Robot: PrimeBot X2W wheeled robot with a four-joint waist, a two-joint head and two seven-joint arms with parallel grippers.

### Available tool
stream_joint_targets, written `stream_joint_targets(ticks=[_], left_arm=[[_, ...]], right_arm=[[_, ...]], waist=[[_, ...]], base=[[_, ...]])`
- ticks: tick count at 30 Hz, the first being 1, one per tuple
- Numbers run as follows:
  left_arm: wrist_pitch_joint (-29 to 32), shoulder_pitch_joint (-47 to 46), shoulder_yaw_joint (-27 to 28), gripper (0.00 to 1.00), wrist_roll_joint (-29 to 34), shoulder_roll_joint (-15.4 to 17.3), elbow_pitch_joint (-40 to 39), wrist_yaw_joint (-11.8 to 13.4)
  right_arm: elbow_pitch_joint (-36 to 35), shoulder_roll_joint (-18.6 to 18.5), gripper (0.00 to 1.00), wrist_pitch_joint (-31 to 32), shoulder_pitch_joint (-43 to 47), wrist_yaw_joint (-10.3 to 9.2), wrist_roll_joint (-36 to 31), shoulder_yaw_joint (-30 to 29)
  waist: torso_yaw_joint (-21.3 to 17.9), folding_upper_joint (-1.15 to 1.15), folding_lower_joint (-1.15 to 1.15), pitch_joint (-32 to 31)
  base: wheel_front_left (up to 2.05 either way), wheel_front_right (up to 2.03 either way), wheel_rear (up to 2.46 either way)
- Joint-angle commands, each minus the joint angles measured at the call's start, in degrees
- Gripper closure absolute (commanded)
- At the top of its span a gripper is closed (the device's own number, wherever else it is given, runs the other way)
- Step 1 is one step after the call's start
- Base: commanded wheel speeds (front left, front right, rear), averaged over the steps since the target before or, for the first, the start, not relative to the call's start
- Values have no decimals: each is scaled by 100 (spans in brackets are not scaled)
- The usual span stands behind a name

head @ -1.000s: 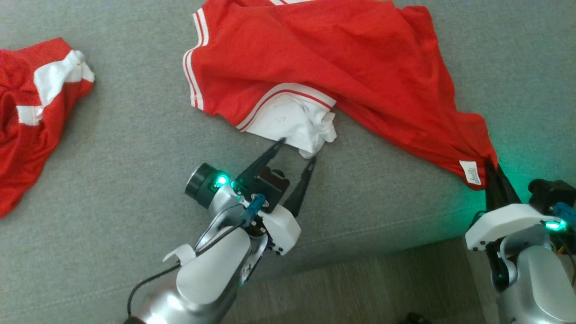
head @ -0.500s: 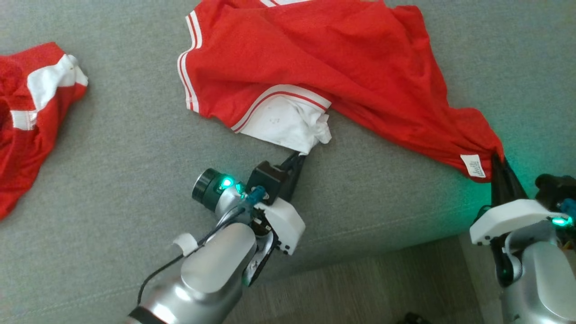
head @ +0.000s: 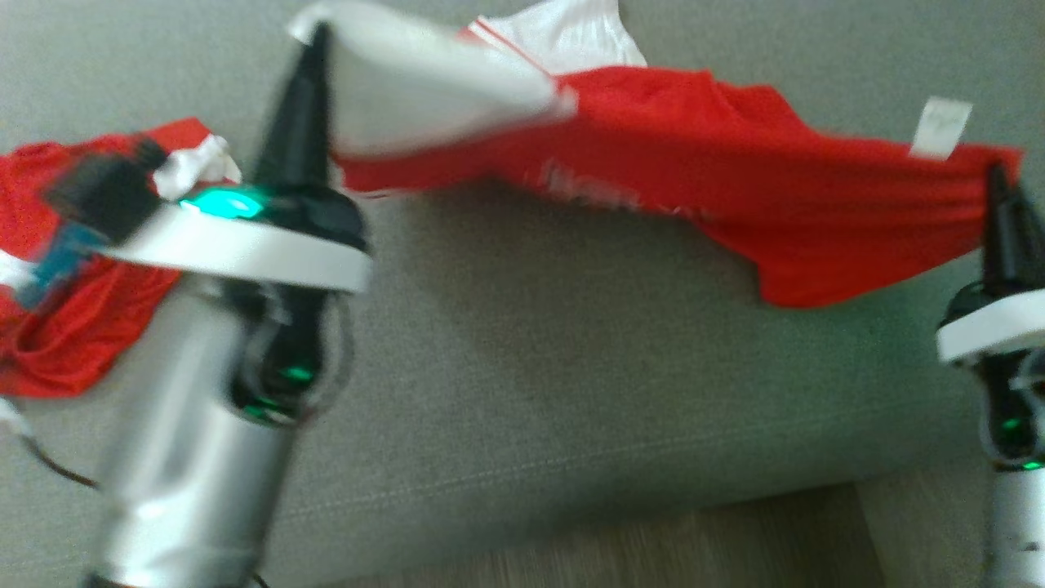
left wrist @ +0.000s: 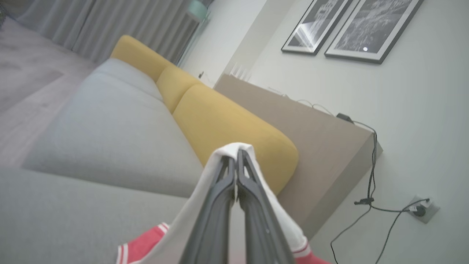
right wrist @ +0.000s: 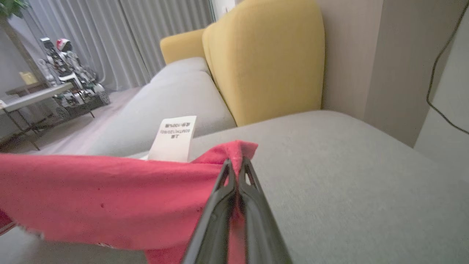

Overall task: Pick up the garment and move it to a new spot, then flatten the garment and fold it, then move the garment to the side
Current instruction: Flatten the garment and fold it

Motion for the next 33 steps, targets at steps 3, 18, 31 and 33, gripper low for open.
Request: stream_joint_targets(ticks=[3, 18, 31, 33], left_arm=[[522, -728, 662, 100, -356, 517, -558, 68], [1921, -3120, 926, 100, -787, 1015, -181, 395], [1338, -6239, 137, 100, 664, 1275, 2479, -128], [847, -6746, -37, 100, 1078, 1318, 2843, -218]], right_arm=[[-766, -422, 100, 643, -449, -2, 516, 68], [-710, -972, 100, 2096, -2687, -2, 1136, 125], [1933, -575, 100, 1090, -5849, -2, 374, 517], [2338, -525, 100, 628, -6310, -2, 247, 507]], waist=[[39, 0, 0, -462], [26, 0, 0, -560], [-11, 0, 0, 1120], [-14, 0, 0, 1346]], base=[[0, 0, 0], [0, 0, 0], [0, 0, 0], [0, 0, 0]])
